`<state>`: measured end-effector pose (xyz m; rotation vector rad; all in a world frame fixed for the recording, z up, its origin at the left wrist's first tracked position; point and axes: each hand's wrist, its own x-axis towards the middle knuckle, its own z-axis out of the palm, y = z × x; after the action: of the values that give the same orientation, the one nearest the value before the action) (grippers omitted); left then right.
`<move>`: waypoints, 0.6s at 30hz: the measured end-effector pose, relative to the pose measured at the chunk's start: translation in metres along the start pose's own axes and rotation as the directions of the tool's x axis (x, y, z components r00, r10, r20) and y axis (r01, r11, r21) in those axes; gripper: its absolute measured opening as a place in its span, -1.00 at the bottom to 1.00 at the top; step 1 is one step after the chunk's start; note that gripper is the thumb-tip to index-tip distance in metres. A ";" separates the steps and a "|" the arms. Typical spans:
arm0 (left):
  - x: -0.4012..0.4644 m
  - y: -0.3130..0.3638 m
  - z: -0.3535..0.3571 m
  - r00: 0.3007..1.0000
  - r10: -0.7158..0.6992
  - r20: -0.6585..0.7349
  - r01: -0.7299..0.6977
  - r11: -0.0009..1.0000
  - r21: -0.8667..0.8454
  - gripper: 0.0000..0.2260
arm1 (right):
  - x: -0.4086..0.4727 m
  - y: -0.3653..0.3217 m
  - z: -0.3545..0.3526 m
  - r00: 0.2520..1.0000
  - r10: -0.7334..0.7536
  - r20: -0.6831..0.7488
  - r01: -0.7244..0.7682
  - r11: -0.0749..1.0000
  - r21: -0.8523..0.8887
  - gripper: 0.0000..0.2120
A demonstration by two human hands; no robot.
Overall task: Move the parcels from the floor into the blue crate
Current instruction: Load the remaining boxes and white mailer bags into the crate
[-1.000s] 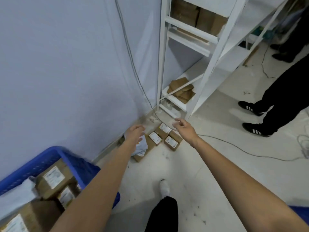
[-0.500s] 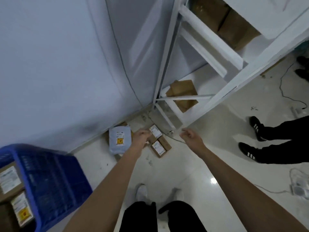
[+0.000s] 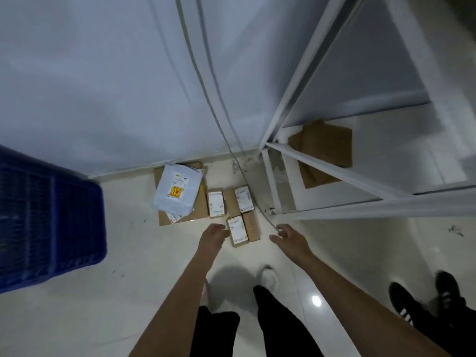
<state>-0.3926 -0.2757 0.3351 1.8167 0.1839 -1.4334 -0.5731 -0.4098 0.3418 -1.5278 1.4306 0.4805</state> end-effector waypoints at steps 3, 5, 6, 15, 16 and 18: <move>0.065 -0.040 0.025 1.000 0.006 0.018 -0.008 0.996 0.086 -0.73 | 0.068 0.040 0.029 1.000 0.024 -0.010 -0.025 0.999 -0.040 -0.48; 0.116 -0.070 0.035 1.000 -0.003 0.000 0.003 0.997 0.080 -0.80 | 0.119 0.064 0.058 0.999 0.023 -0.028 -0.025 0.996 -0.090 -0.43; 0.143 -0.087 0.039 1.000 -0.008 0.007 0.008 0.997 0.072 -0.81 | 0.146 0.076 0.073 0.999 0.015 -0.036 -0.019 0.993 -0.119 -0.40; 0.317 -0.214 0.052 1.000 -0.013 0.000 0.013 0.990 0.142 -0.82 | 0.343 0.148 0.215 0.973 -0.082 -0.216 0.006 0.944 -0.331 -0.29; 0.323 -0.224 0.053 1.000 -0.020 -0.006 0.021 0.990 0.141 -0.83 | 0.357 0.154 0.227 0.967 -0.082 -0.240 -0.005 0.940 -0.342 -0.28; 0.327 -0.245 0.057 0.999 -0.028 -0.018 0.030 0.991 0.133 -0.85 | 0.378 0.168 0.246 0.959 -0.088 -0.271 -0.017 0.932 -0.363 -0.26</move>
<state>-0.4574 -0.2624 -0.0722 1.9404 0.1259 -1.4828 -0.5609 -0.3892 -0.1387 -1.9810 1.5906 0.5414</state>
